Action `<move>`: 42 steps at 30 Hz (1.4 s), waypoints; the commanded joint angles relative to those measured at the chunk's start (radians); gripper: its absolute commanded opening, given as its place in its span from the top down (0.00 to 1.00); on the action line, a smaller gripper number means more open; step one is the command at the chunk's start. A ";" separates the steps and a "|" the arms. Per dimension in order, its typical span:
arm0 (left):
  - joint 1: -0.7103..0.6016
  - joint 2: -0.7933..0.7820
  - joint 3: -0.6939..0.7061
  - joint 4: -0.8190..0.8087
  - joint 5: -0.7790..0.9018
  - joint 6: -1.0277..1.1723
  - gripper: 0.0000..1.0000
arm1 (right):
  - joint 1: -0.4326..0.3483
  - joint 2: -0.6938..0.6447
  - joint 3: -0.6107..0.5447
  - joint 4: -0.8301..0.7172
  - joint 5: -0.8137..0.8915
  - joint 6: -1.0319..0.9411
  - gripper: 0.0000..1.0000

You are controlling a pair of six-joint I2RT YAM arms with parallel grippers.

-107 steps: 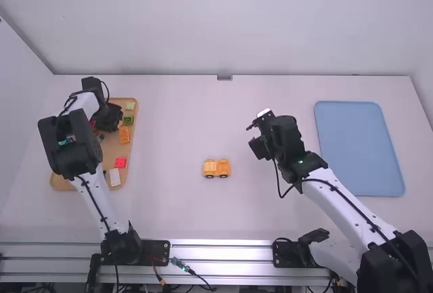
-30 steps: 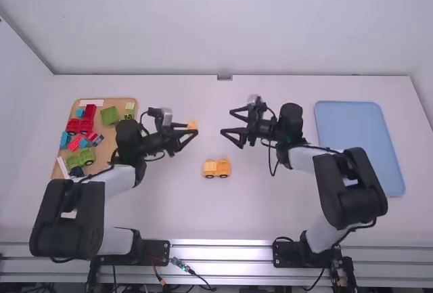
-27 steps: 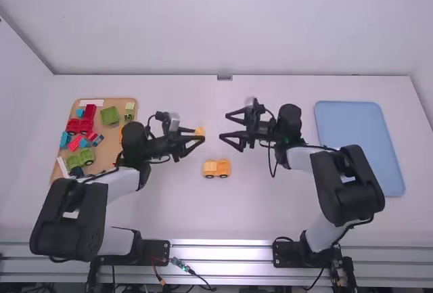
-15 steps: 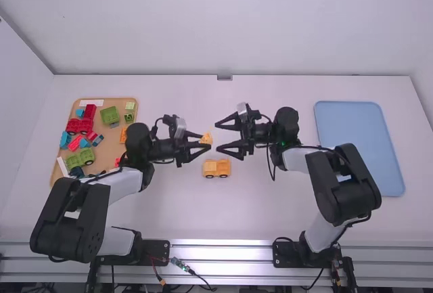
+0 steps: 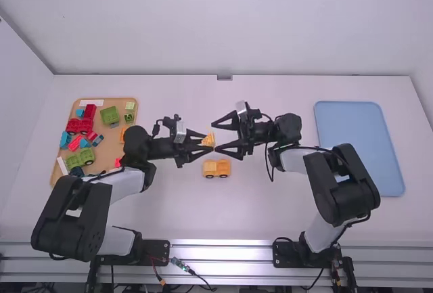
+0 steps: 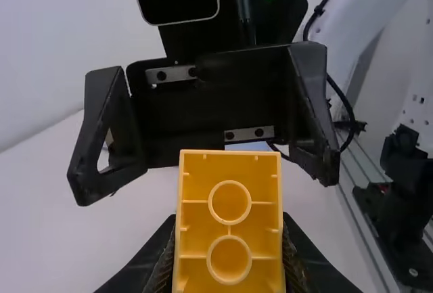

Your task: Assemble lego blocks to make yellow taxi

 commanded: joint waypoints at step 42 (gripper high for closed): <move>-0.010 0.009 0.107 -0.045 0.048 -0.027 0.98 | 0.014 0.011 0.039 0.079 0.072 0.075 0.54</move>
